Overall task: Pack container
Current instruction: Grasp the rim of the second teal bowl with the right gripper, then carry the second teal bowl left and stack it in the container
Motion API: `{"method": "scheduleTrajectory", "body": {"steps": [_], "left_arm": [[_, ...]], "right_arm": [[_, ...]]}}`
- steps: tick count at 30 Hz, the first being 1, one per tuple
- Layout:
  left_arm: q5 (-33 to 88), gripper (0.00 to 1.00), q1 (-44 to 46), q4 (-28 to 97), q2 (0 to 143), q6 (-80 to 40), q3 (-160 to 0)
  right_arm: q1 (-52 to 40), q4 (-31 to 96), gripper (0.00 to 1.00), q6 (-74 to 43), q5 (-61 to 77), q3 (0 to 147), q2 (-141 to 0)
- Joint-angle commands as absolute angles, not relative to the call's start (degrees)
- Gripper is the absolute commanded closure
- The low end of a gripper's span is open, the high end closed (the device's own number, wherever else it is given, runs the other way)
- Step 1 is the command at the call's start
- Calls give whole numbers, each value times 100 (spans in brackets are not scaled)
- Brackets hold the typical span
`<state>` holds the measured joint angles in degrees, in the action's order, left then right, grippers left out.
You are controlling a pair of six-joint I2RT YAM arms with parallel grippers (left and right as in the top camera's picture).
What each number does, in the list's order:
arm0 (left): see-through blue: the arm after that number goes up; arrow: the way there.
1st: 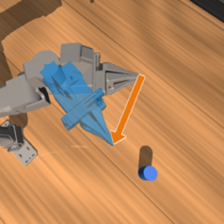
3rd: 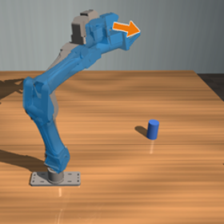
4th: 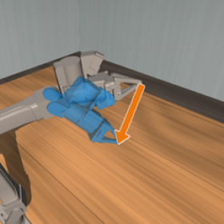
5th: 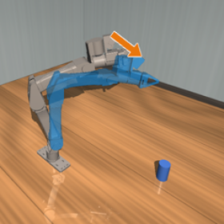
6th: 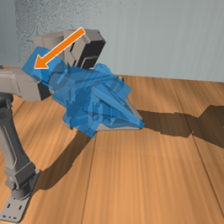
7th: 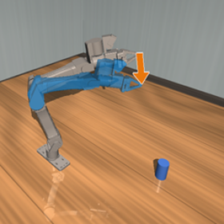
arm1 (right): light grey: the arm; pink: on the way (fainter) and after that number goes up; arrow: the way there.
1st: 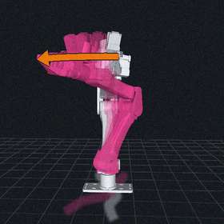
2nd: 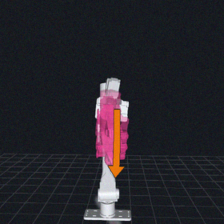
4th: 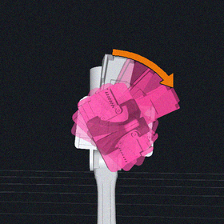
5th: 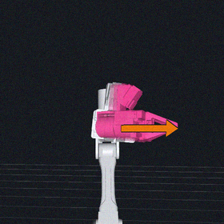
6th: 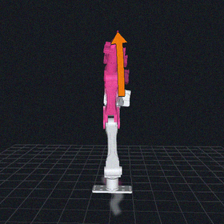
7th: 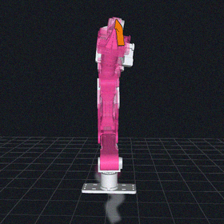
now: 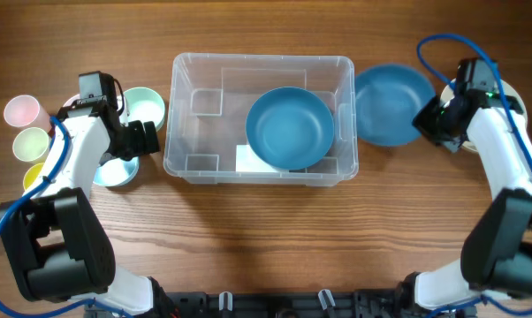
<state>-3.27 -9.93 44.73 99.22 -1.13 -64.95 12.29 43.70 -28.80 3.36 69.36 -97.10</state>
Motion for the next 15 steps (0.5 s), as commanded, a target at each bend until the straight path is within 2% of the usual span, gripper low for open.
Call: {"method": "scheduleTrajectory", "body": {"steps": [1, 9, 15], "left_arm": [[-259, 0, -1024, 4473, 9977, -40, -6449], [-259, 0, -1024, 4473, 9977, -40, -6449], [-259, 0, -1024, 4473, 9977, -40, -6449]], "right_arm": [[1197, 4357, 96, -2628, 316, 7325, -9203], [1194, 4357, 96, -2375, -169, 7594, -8667], [1194, 4202, 96, -1575, -257, 7596, -8182]]}}
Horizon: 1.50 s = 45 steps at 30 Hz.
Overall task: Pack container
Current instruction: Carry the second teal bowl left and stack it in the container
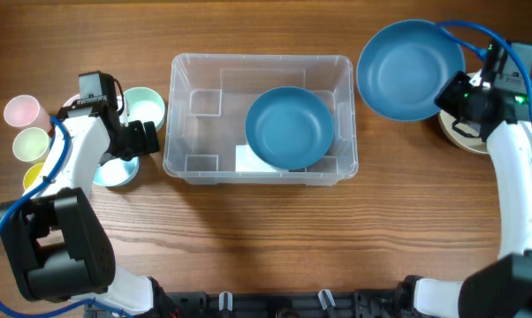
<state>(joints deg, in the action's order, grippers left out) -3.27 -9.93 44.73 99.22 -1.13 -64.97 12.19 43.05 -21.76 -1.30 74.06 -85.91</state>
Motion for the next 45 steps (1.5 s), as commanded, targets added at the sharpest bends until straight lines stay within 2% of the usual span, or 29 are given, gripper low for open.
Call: {"method": "scheduleTrajectory", "body": {"steps": [1, 7, 11, 15, 22, 34, 45], "left_arm": [[-259, 0, -1024, 4473, 9977, -40, -6449], [-259, 0, -1024, 4473, 9977, -40, -6449], [-259, 0, -1024, 4473, 9977, -40, -6449], [-259, 0, -1024, 4473, 9977, -40, -6449], [-259, 0, -1024, 4473, 9977, -40, -6449], [-259, 0, -1024, 4473, 9977, -40, -6449], [-259, 0, -1024, 4473, 9977, -43, -6449]], "right_arm": [[1192, 4193, 96, -1332, -102, 7596, -8108], [764, 4195, 96, -412, 882, 7596, -7782], [-12, 4226, 96, 438, 1153, 7596, -7741], [-906, 4252, 96, 1055, 1100, 7596, -7741], [-2206, 4027, 96, 1035, -82, 7596, -8132], [-2357, 3288, 96, 414, -298, 7596, -9498], [-2355, 3267, 96, 279, -307, 7596, -9848]]}}
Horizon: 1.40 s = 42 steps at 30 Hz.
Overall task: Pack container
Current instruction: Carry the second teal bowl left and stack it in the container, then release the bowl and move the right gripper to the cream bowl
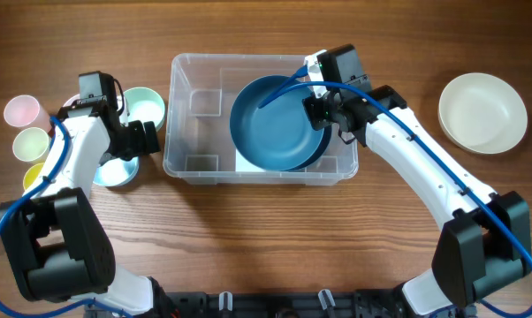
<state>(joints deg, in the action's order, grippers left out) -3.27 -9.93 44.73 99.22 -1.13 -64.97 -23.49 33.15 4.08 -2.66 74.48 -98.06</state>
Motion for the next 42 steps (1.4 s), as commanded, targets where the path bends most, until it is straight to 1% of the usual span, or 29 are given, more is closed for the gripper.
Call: {"method": "scheduleTrajectory", "body": {"steps": [1, 2, 3, 4, 5, 6, 12, 16, 19, 22, 23, 25, 26, 28, 30, 34, 35, 36, 38, 42], "left_arm": [[-259, 0, -1024, 4473, 9977, -40, -6449], [-259, 0, -1024, 4473, 9977, -40, -6449], [-259, 0, -1024, 4473, 9977, -40, -6449], [-259, 0, -1024, 4473, 9977, -40, -6449], [-259, 0, -1024, 4473, 9977, -40, -6449], [-259, 0, -1024, 4473, 9977, -40, -6449], [-259, 0, -1024, 4473, 9977, -40, -6449], [-259, 0, -1024, 4473, 9977, -40, -6449], [-259, 0, -1024, 4473, 9977, -40, -6449], [-259, 0, -1024, 4473, 9977, -40, -6449], [-259, 0, -1024, 4473, 9977, -40, -6449], [-259, 0, -1024, 4473, 9977, -40, -6449], [-259, 0, -1024, 4473, 9977, -40, -6449], [-259, 0, -1024, 4473, 9977, -40, -6449], [-259, 0, -1024, 4473, 9977, -40, -6449], [-259, 0, -1024, 4473, 9977, -40, -6449], [-259, 0, -1024, 4473, 9977, -40, -6449], [-259, 0, -1024, 4473, 9977, -40, -6449], [-259, 0, -1024, 4473, 9977, -40, -6449], [-259, 0, -1024, 4473, 9977, -40, -6449]], "right_arm": [[-2355, 3256, 96, 276, -303, 7596, -9848], [-2355, 3256, 85, 281, -305, 7596, -9848], [-2355, 3258, 50, 274, -307, 7596, -9848], [-2355, 3258, 38, 266, -307, 7596, -9848], [-2355, 3256, 17, 252, -325, 7596, -9845], [-2355, 3256, 14, 255, -327, 7596, -9845], [-2355, 3216, 15, 237, -473, 7599, -9791], [-2355, 3216, 15, 69, -539, 7618, -9513], [-2279, 3242, 16, -397, -823, 7625, -9144], [-1957, 3546, 21, -1194, -1306, 7625, -8619], [-1774, 3752, 21, -1629, -1503, 7625, -8425], [-1253, 4219, 34, -2255, -1540, 7625, -8051], [-947, 4425, 36, -2473, -1492, 7627, -7894], [-86, 4842, 35, -2705, -1210, 7625, -7642], [565, 5048, 29, -2700, -858, 7625, -7583], [2211, 5317, 26, -2692, 161, 7623, -7719], [2534, 5325, 23, -2692, 338, 7623, -7773], [2816, 5325, 20, -2696, 445, 7623, -7846], [3260, 5319, 19, -2696, 523, 7623, -8003], [3741, 5360, 17, -2617, 390, 7618, -8407]]}}
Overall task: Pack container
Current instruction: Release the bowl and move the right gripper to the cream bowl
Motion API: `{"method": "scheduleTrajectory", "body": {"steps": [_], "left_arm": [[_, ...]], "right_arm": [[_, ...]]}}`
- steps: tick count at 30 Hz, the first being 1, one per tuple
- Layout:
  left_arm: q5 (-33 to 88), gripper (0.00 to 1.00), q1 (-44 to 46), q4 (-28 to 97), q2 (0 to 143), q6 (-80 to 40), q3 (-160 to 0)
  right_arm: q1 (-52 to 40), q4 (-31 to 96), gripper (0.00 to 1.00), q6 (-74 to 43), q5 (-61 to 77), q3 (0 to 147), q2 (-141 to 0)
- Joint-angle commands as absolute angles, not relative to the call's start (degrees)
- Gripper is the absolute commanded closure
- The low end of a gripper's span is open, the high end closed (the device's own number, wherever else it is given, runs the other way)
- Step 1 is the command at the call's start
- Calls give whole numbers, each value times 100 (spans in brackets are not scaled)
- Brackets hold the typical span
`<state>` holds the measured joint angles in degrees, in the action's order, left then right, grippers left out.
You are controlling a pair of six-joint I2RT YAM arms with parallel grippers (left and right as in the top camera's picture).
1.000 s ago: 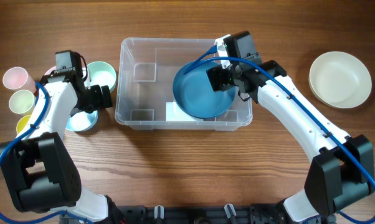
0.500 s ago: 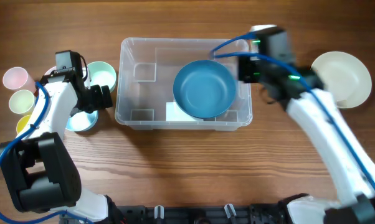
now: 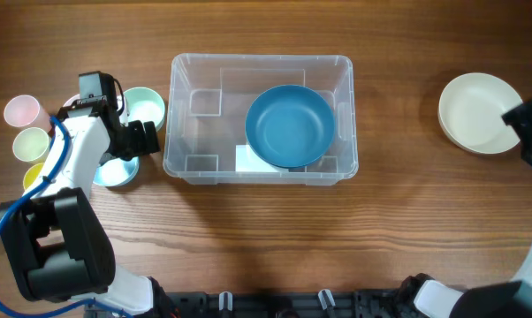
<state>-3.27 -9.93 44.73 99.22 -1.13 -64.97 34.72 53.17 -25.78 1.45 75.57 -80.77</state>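
Note:
The clear plastic container [image 3: 259, 66] stands mid-table with a blue bowl [image 3: 290, 126] in its right half; a second bowl stacked in it cannot be told apart. A cream bowl [image 3: 478, 112] lies on the table at the far right. My right gripper [image 3: 531, 126] shows only as a dark shape at the right edge beside that bowl, its jaws hidden. My left gripper [image 3: 140, 139] hovers left of the container, between a mint bowl [image 3: 147, 104] and a light blue bowl [image 3: 114, 173]; its jaws cannot be made out.
Pink [image 3: 22, 110], green [image 3: 31, 143] and yellow [image 3: 33, 177] cups stand in a column at the far left. A white card [image 3: 247, 159] lies on the container floor beside small moulded compartments.
The second blue bowl, held over the container by my right gripper, now rests inside on the first. The right arm has moved to the far right edge by the cream bowl.
My right gripper was at a blue bowl lying on the table right of the container. Then that bowl was up in the air at the back right, then over the container. Now it lies stacked inside, and the right arm is away. The left arm never moved.

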Motion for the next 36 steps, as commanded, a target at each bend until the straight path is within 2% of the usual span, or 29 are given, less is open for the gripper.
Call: {"method": "scheduleTrajectory", "body": {"steps": [1, 5, 17, 26, 36], "left_arm": [[-259, 0, -1024, 4473, 9977, -40, -6449], [-259, 0, -1024, 4473, 9977, -40, -6449], [-259, 0, -1024, 4473, 9977, -40, -6449], [-259, 0, -1024, 4473, 9977, -40, -6449], [-259, 0, -1024, 4473, 9977, -40, -6449]], "right_arm": [[3800, 5360, 16, -2545, 390, 7609, -8525], [3837, 5312, 14, -2530, 233, 7581, -9076], [3850, 4718, 15, -2506, 158, 7579, -10490], [3850, 4250, 14, -2534, 301, 7561, -10669], [3850, 4047, 19, -2556, 250, 7561, -10875]]}}
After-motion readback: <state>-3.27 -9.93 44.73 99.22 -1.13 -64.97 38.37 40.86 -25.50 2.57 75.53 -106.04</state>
